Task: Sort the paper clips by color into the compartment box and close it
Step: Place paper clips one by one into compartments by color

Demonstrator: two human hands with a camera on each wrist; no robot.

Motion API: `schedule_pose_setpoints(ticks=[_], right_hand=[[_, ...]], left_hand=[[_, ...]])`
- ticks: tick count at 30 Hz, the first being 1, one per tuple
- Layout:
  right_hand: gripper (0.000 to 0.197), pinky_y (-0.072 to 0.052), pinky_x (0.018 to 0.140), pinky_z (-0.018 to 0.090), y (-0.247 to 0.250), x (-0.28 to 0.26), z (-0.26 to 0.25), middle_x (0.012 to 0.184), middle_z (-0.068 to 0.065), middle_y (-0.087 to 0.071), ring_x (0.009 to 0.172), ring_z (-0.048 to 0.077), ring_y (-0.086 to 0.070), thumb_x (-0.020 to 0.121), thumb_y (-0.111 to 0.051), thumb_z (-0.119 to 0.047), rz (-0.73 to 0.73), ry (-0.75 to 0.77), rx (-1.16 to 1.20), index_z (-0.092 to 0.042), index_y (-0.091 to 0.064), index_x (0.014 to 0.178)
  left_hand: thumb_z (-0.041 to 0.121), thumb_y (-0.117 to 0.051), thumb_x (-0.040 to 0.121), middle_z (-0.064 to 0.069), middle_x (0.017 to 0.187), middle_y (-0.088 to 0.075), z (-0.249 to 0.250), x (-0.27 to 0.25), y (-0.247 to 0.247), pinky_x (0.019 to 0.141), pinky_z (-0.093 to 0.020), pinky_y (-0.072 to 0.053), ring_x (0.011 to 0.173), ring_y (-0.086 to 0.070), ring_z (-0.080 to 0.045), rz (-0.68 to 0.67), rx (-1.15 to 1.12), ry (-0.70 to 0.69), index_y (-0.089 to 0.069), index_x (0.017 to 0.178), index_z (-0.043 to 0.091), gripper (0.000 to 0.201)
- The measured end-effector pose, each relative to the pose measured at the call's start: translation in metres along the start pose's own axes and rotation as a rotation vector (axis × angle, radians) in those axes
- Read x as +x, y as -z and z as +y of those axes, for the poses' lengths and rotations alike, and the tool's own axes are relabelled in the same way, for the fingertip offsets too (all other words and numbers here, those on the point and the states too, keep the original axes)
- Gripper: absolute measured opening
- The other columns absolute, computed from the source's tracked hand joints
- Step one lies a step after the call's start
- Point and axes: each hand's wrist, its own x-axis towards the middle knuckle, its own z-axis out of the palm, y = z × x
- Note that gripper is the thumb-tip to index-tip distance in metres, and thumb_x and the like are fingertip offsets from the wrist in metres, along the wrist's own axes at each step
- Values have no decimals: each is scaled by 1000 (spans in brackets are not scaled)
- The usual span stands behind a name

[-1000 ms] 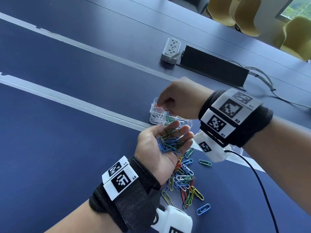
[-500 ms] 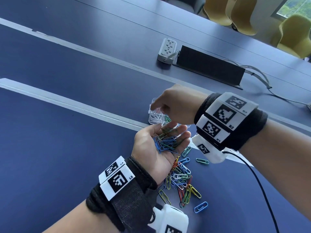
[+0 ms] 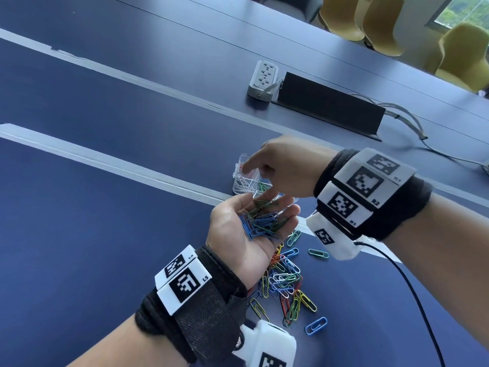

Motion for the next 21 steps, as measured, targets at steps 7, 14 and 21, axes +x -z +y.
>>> schedule_pose_setpoints(ticks=[7,14,21], right_hand=[[20,-37,64,14,10,-32,6,84,-6,-68,64,5,-48,81,-59,-15,111,121,124,-25,-73,90],[16,-39,65,14,-3,-53,5,88,-6,-69,60,1,-48,80,-67,-30,40,188,203,-24,-73,94],[29,-49,74,30,-17,-59,-14,81,-6,-67,75,12,-56,74,-65,-53,153,59,276,-28,-71,89]], left_hand=[[21,-36,92,-22,84,-69,2,-1,-3,92,-49,-46,80,-67,-38,2,-50,-18,-63,87,-3,37],[27,-34,91,-21,81,-69,3,-3,-3,82,-47,-50,69,-68,-32,-149,-111,-45,-73,71,-4,54],[31,-43,83,-8,83,-58,5,-8,-3,86,-31,-44,85,-58,-20,-80,-98,-11,-59,101,3,37]])
